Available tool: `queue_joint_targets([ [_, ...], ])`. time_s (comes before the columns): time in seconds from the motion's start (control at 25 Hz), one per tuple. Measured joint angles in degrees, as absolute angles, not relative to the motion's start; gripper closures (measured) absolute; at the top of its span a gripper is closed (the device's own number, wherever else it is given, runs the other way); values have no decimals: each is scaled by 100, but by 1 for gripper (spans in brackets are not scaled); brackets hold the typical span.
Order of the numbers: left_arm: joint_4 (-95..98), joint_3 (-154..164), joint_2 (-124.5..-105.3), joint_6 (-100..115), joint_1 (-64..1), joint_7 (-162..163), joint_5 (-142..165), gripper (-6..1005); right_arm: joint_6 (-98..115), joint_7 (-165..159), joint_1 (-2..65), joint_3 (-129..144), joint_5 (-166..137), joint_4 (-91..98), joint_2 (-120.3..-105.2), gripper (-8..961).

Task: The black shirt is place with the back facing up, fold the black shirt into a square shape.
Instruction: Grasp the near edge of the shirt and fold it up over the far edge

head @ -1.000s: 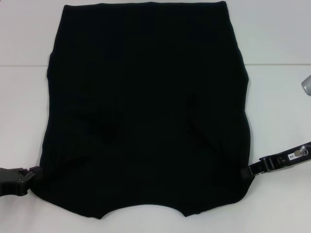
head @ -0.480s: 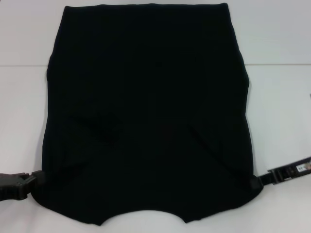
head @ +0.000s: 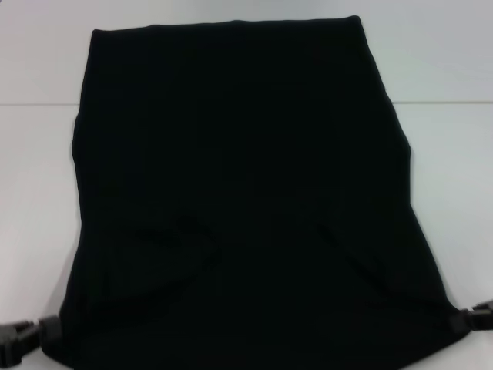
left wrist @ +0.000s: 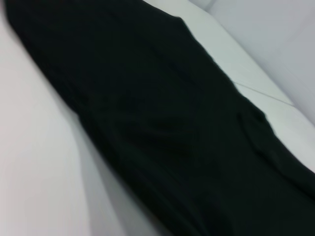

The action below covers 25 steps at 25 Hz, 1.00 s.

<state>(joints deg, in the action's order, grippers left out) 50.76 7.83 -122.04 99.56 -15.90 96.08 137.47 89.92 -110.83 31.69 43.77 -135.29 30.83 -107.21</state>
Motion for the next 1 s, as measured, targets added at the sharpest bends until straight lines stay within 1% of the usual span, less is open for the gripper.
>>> queue_joint_targets([
  [0.04,5081,780,-12218,10301,-1498,9547,13839,965,9074,-10971,3080,4301,-13527,3127,-10708,894],
  [0.28,5085,776,-12242,10818,-1352,9456,14140,963,9507,-10500,2618,3896,-13534,3222,-10613,893],
  [0.52,5085,748,-12294,11162,-1226,9429,14264,950,9833,-10347,2356,3846,-13536,3246,-10628,892],
  [0.64,5065,680,-12276,11124,-1313,9443,14249,942,9851,-10334,2387,3727,-13527,3251,-10632,892],
  [0.76,5018,570,-12190,11044,-1594,9513,14222,935,9841,-10226,2576,3400,-13502,3253,-10663,891],
  [0.84,4908,449,-12084,10861,-1896,9643,14222,930,9805,-10072,2765,3104,-13497,3252,-10709,891],
  [0.88,4695,342,-11937,10569,-2202,9747,14213,927,9738,-10003,2887,2955,-13494,3243,-10731,891],
  [0.92,4695,342,-11937,10569,-2202,9747,14213,925,9658,-9977,2982,2859,-13495,3227,-10746,891],
  [1.0,4364,235,-11755,10247,-2561,9809,14204,919,9427,-9968,3190,2687,-13492,3199,-10781,890],
])
